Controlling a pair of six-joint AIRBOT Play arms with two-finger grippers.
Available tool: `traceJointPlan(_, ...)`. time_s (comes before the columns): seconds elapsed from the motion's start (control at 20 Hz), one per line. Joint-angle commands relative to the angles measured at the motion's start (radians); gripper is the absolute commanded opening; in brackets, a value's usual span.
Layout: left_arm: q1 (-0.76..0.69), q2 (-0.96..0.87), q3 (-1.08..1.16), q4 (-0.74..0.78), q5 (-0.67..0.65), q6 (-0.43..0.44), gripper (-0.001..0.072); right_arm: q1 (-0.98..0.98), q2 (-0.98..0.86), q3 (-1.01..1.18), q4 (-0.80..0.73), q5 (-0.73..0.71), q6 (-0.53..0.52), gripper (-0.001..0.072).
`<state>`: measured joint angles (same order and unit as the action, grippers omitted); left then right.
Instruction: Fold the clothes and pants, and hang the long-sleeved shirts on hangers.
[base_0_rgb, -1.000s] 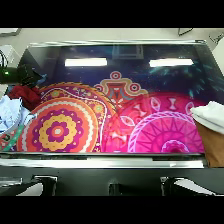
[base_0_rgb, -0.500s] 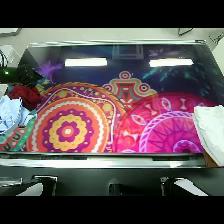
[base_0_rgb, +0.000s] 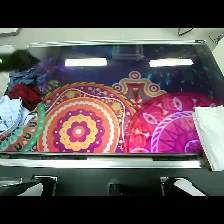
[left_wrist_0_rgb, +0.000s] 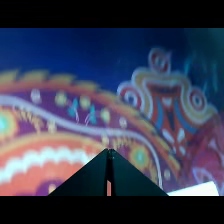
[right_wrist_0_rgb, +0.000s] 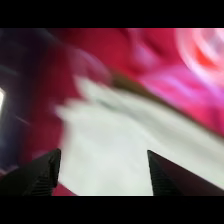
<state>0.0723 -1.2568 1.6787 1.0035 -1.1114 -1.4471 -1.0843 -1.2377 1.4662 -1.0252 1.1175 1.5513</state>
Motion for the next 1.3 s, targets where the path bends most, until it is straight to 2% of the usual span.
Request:
traceJointPlan(0.0, -0.137, -0.018, 0.082, 0.326, 0.239, -0.079, 0.0039, 0.278, 0.0, 0.246, 0.087, -0.186, -0.187, 0.0637)
traceJointPlan(0.1, -0.222, -0.074, 0.081, 0.565, 0.167, -0.243, 0.0041, 0.516, -0.018, 0.238, -0.048, -0.124, -0.137, 0.0637)
traceJointPlan(0.15, -0.244, -0.114, 0.08, 0.595, 0.08, -0.276, 0.0043, 0.631, -0.05, 0.222, -0.14, -0.053, -0.049, 0.0637)
traceJointPlan(0.2, -0.26, -0.167, 0.08, 0.588, -0.038, -0.275, 0.0103, 0.72, -0.089, 0.196, -0.198, 0.022, 0.026, 0.0635)
traceJointPlan(0.25, -0.275, -0.222, 0.079, 0.574, -0.172, -0.275, 0.0371, 0.798, -0.14, 0.161, -0.214, 0.12, 0.063, 0.0636)
traceJointPlan(0.3, -0.283, -0.288, 0.079, 0.544, -0.336, -0.273, 0.0705, 0.859, -0.192, 0.13, -0.207, 0.219, 0.068, 0.0637)
traceJointPlan(0.35, -0.286, -0.34, 0.072, 0.521, -0.461, -0.255, 0.0707, 0.913, -0.246, 0.099, -0.198, 0.327, 0.068, 0.0637)
traceJointPlan(0.4, -0.294, -0.358, 0.032, 0.513, -0.492, -0.231, 0.0707, 0.954, -0.284, 0.07, -0.198, 0.405, 0.069, 0.0636)
traceJointPlan(0.45, -0.3, -0.338, -0.025, 0.523, -0.436, -0.23, 0.0706, 0.987, -0.303, 0.034, -0.198, 0.434, 0.075, 0.0636)
traceJointPlan(0.6, -0.311, -0.233, -0.186, 0.523, -0.188, -0.26, 0.0706, 1.041, -0.292, -0.035, -0.262, 0.391, 0.087, 0.0636)
traceJointPlan(0.75, -0.304, -0.23, -0.197, 0.526, -0.18, -0.245, 0.0708, 1.046, -0.292, -0.035, -0.304, 0.396, 0.086, 0.0636)
traceJointPlan(1.25, -0.304, -0.234, -0.197, 0.526, -0.18, -0.245, 0.0707, 1.046, -0.292, -0.035, -0.303, 0.399, 0.086, 0.0636)
